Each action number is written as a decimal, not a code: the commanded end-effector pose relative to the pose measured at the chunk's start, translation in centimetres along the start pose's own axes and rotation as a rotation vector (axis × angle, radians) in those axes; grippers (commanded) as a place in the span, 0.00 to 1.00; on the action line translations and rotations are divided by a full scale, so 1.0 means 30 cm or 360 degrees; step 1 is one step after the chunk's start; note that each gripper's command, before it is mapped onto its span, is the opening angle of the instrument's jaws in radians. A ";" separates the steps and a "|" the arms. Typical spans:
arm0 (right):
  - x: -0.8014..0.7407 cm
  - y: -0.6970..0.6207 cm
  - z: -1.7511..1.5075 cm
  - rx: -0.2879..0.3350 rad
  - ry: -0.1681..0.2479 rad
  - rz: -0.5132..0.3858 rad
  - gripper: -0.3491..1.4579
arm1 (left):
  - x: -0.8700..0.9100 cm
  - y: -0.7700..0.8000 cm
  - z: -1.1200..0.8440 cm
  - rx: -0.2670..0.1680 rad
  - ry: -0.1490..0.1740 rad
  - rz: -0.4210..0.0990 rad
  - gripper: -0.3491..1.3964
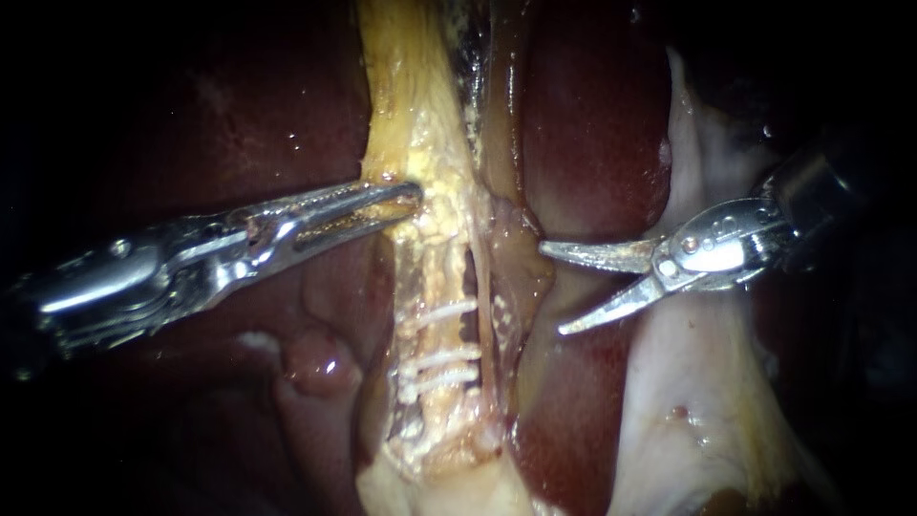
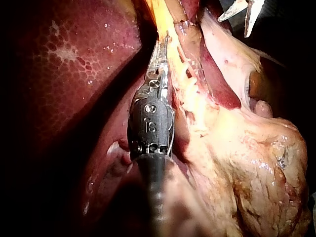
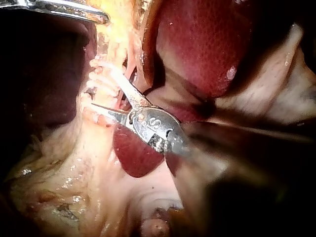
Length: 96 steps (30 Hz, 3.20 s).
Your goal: Go to the cutting position left tube
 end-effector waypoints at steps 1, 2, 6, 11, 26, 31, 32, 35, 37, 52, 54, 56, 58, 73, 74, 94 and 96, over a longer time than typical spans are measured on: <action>-0.0001 -0.0003 0.000 0.0015 0.0004 0.0000 0.98 | 0.0000 -0.0001 -0.0001 0.0000 0.0000 0.0000 0.00; -0.0003 -0.0006 0.001 0.0024 0.0007 -0.0002 0.98 | -0.0003 -0.0001 -0.0004 0.0001 0.0000 -0.0001 0.00; -0.0037 -0.0039 0.004 0.0121 0.0031 0.0036 0.98 | -0.0042 0.0005 -0.0043 0.0015 0.0009 -0.0009 0.00; -0.0114 -0.0098 0.017 0.0251 0.0032 0.0184 0.98 | -0.0135 0.0008 -0.0133 -0.0002 -0.0038 -0.0022 0.00; -0.0262 -0.0084 0.039 0.0465 -0.0108 0.0391 0.96 | -0.0233 -0.0088 -0.0249 -0.0011 -0.0105 0.0013 0.00; -0.0284 -0.0068 0.041 0.0461 -0.0131 0.0402 0.96 | -0.0235 -0.0094 -0.0255 -0.0010 -0.0109 0.0013 0.00; -0.0288 -0.0064 0.041 0.0461 -0.0136 0.0402 0.96 | -0.0235 -0.0096 -0.0257 -0.0011 -0.0109 0.0012 0.00; -0.0300 -0.0049 0.041 0.0460 -0.0140 0.0402 0.95 | -0.0237 -0.0101 -0.0260 -0.0011 -0.0109 0.0012 0.00; -0.0305 -0.0040 0.041 0.0459 -0.0142 0.0411 0.95 | -0.0238 -0.0106 -0.0263 -0.0011 -0.0109 0.0012 0.00; -0.0299 -0.0022 0.049 0.0534 -0.0130 0.0413 0.95 | -0.0239 -0.0118 -0.0266 -0.0018 -0.0110 0.0011 0.00; -0.0296 -0.0028 0.050 0.0569 -0.0107 0.0410 0.95 | -0.0239 -0.0118 -0.0266 -0.0018 -0.0110 0.0011 0.00; -0.0289 -0.0034 0.051 0.0599 -0.0086 0.0397 0.95 | -0.0239 -0.0118 -0.0266 -0.0018 -0.0110 0.0012 0.00; -0.0278 -0.0037 0.052 0.0626 -0.0061 0.0388 0.95 | -0.0239 -0.0117 -0.0266 -0.0017 -0.0110 0.0012 0.00; -0.0235 -0.0016 0.063 0.0748 0.0057 0.0379 0.92 | -0.0239 -0.0116 -0.0262 -0.0017 -0.0111 0.0012 0.00; -0.0233 -0.0018 0.063 0.0754 0.0071 0.0380 0.92 | -0.0239 -0.0114 -0.0261 -0.0017 -0.0111 0.0012 0.00; -0.0222 -0.0057 0.060 0.0862 0.0087 0.0344 0.88 | -0.0219 0.0002 -0.0245 -0.0025 -0.0111 0.0016 0.00; -0.0216 -0.0061 0.061 0.0858 0.0101 0.0346 0.88 | -0.0219 0.0001 -0.0242 -0.0026 -0.0111 0.0016 0.00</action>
